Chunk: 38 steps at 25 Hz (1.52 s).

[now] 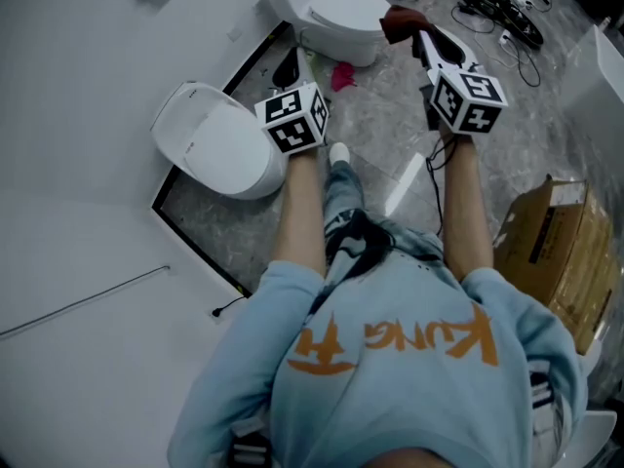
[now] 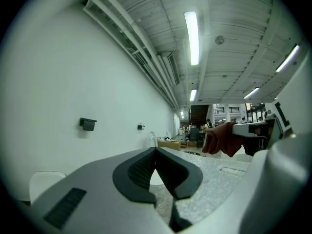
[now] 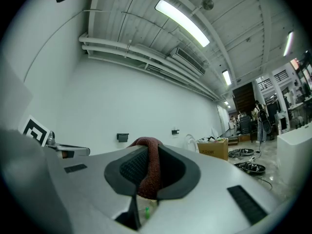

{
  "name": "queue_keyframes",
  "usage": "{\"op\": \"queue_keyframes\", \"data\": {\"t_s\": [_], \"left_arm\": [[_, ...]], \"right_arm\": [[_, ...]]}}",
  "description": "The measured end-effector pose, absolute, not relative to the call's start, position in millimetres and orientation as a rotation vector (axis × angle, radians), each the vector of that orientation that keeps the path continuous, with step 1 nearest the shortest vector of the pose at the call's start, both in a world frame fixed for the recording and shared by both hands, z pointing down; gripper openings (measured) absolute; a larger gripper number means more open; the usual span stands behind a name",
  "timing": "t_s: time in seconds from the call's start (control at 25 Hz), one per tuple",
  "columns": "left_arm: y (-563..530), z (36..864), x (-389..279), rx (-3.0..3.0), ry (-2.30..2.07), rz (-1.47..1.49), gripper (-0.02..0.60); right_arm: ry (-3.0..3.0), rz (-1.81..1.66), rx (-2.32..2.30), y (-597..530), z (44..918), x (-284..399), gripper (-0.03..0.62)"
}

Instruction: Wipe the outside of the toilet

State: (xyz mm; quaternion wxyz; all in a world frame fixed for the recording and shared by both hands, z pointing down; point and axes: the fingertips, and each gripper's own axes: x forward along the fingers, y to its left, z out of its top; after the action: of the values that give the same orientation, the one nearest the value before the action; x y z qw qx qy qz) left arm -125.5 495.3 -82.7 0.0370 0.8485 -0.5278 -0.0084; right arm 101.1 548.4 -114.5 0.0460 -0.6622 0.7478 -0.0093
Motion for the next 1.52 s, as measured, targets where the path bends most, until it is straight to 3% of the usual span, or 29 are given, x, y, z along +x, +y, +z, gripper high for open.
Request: {"op": "queue_keyframes", "data": {"t_s": [0.56,0.92,1.52], "left_arm": [[251,39,-85,2.45,-1.387,0.167,-0.002],[103,97,-101,2.315,-1.362,0.233,-0.002],[28,206,-63,2.182,-1.341,0.332,-0.002]], "right_arm": [[2.218,-0.301,-2.203,317,-20,130,0.046],[2.302,-0.573,-2.097,138,42,84,0.046],[2.372,-0.939,-2.028,63,198,90,0.046]]}}
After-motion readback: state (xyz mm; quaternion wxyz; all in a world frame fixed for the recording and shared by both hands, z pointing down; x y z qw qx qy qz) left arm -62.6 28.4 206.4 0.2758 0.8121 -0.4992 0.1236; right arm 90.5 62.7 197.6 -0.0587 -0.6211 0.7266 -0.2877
